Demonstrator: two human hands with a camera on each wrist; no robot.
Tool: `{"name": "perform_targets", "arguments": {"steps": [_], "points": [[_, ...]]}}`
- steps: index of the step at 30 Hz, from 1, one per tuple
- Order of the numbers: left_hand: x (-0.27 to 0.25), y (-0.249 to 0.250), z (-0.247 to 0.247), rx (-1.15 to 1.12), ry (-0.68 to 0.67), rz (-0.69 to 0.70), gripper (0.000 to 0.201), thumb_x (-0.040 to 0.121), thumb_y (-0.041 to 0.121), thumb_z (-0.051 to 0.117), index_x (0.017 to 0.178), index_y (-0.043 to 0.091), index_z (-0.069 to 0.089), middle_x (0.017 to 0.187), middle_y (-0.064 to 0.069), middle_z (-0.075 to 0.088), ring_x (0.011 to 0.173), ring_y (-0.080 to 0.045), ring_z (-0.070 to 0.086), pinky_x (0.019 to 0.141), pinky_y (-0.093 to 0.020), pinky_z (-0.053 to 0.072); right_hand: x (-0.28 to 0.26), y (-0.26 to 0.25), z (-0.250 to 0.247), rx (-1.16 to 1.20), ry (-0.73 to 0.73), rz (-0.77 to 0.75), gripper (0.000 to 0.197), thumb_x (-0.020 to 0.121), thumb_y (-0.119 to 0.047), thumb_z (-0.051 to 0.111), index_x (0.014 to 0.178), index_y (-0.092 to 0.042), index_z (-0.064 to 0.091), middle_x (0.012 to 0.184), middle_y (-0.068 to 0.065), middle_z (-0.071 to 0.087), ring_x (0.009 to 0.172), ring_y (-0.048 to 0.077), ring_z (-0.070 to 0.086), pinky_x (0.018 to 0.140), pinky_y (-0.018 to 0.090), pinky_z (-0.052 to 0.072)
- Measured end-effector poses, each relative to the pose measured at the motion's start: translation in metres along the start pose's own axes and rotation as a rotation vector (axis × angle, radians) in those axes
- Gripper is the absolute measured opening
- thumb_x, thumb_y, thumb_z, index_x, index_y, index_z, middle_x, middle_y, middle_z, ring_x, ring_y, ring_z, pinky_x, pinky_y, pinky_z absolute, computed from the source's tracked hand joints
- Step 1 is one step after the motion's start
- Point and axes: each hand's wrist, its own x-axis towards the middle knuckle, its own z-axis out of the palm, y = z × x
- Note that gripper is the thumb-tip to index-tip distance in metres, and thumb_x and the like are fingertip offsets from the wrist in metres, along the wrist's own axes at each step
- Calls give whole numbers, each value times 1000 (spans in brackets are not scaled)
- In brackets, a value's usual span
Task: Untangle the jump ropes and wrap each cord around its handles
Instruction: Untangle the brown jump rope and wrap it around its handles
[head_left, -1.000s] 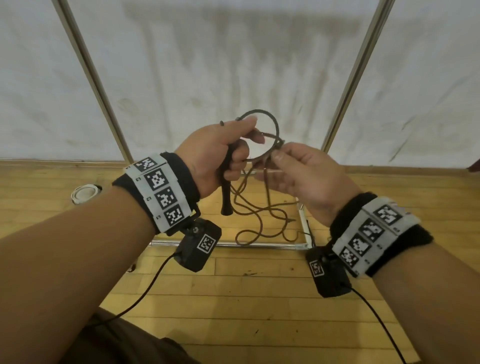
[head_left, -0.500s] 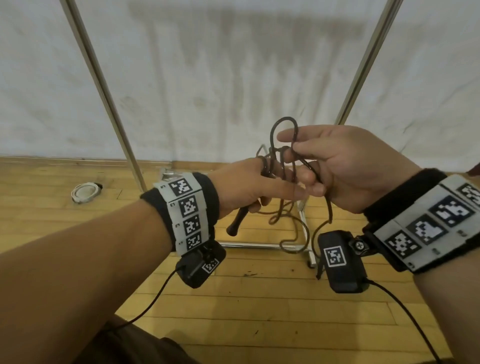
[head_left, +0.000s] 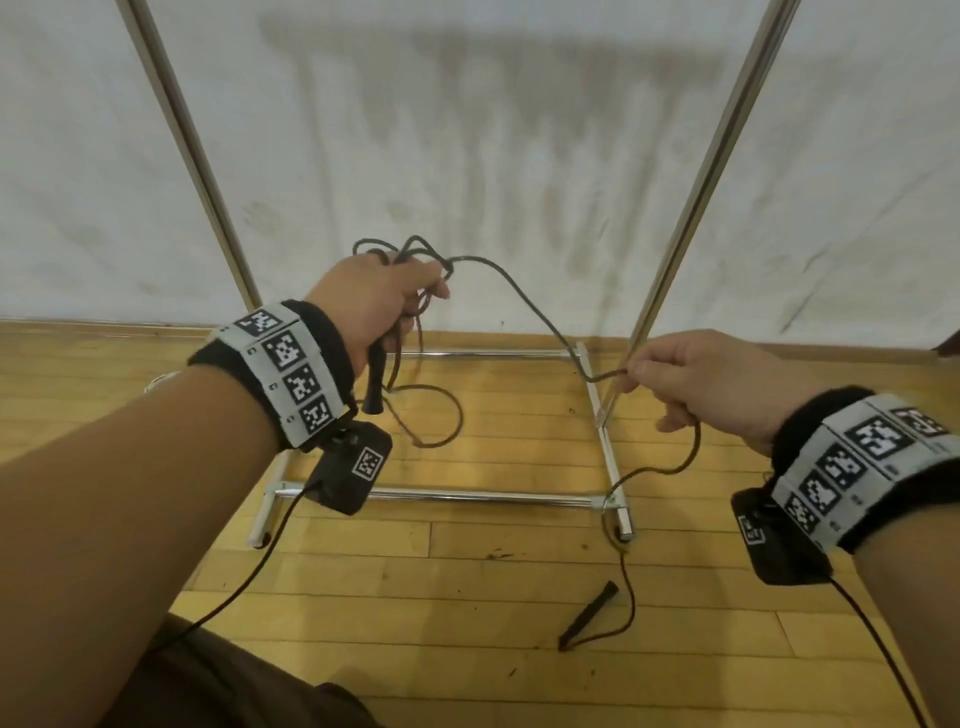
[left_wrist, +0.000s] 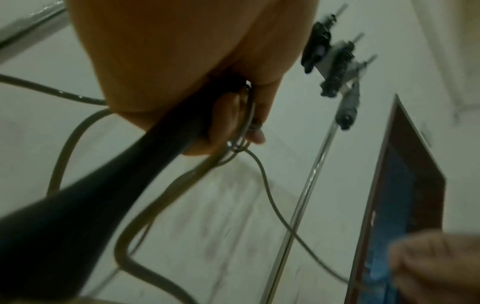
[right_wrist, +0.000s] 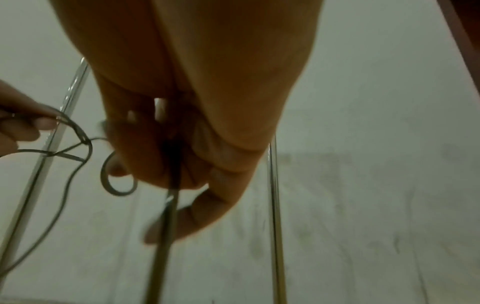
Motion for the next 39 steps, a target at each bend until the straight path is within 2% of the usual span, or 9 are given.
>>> {"name": "perform_targets", "arguments": {"steps": [5, 10, 14, 16, 19, 25, 29, 36, 39], "points": [[-7, -3, 12, 203, -117, -12, 53, 67, 59, 77, 105, 22, 80, 71, 4, 63, 61, -15, 51, 54, -32, 40, 4, -23, 4, 369, 24, -202, 30, 108, -28, 47, 95, -16, 71, 59, 2, 36, 43, 15, 30, 40, 27, 31], [-9, -4, 20, 415, -183, 56, 11, 100, 26, 67, 106, 33, 74, 67, 1, 56, 63, -22, 51, 58, -35, 45, -4, -47, 0, 758, -22, -361, 29, 110, -24, 42, 96, -11, 63, 72, 7, 53, 40, 14, 26, 39, 21, 21], [-12, -6, 23, 414, -216, 94, 15, 105, 25, 60, 109, 32, 73, 63, 4, 56, 56, -14, 52, 54, -31, 44, -14, -60, -10, 1015, -166, -462, 32, 105, -24, 37, 78, -15, 51, 102, 17, 71, 48, 23, 52, 43, 29, 38], [-13, -5, 24, 404, -247, 100, 17, 106, 25, 58, 110, 32, 73, 63, 4, 58, 56, -12, 53, 54, -30, 44, -16, -63, -11, 1121, -211, -493, 33, 104, -23, 35, 74, -15, 45, 113, 21, 72, 82, 35, 72, 63, 40, 56], [-14, -6, 24, 386, -328, 102, 23, 108, 26, 58, 110, 41, 75, 66, 7, 63, 59, -10, 57, 54, -27, 45, -17, -65, -9, 1194, -190, -473, 32, 105, -23, 34, 76, -14, 43, 117, 23, 71, 110, 44, 69, 86, 44, 58], [-17, -10, 31, 439, -355, 165, 26, 105, 33, 62, 115, 55, 71, 73, 13, 69, 64, -6, 63, 60, -28, 52, -26, -69, -13, 1367, -267, -450, 44, 107, -28, 29, 69, -18, 50, 102, 13, 76, 95, 31, 76, 77, 38, 61], [-21, -9, 37, 344, -370, 192, 20, 101, 40, 61, 114, 49, 74, 82, 0, 70, 62, -11, 60, 60, -30, 51, -24, -67, -12, 1415, -231, -383, 42, 106, -28, 30, 68, -20, 48, 96, 9, 77, 90, 28, 77, 74, 36, 62], [-31, 4, 44, 85, -526, 223, 19, 93, 44, 67, 105, 34, 77, 67, 0, 58, 55, -15, 57, 50, -24, 45, -5, -54, 12, 1316, -105, -144, 39, 107, -23, 30, 71, -15, 43, 106, 22, 75, 99, 39, 75, 73, 40, 64], [-34, 8, 43, 88, -569, 219, 16, 98, 39, 65, 106, 33, 77, 67, -3, 59, 57, -16, 58, 52, -24, 47, 2, -49, 16, 1026, 23, -154, 28, 104, -19, 44, 79, -9, 53, 100, 16, 71, 77, 31, 73, 54, 35, 55]]}}
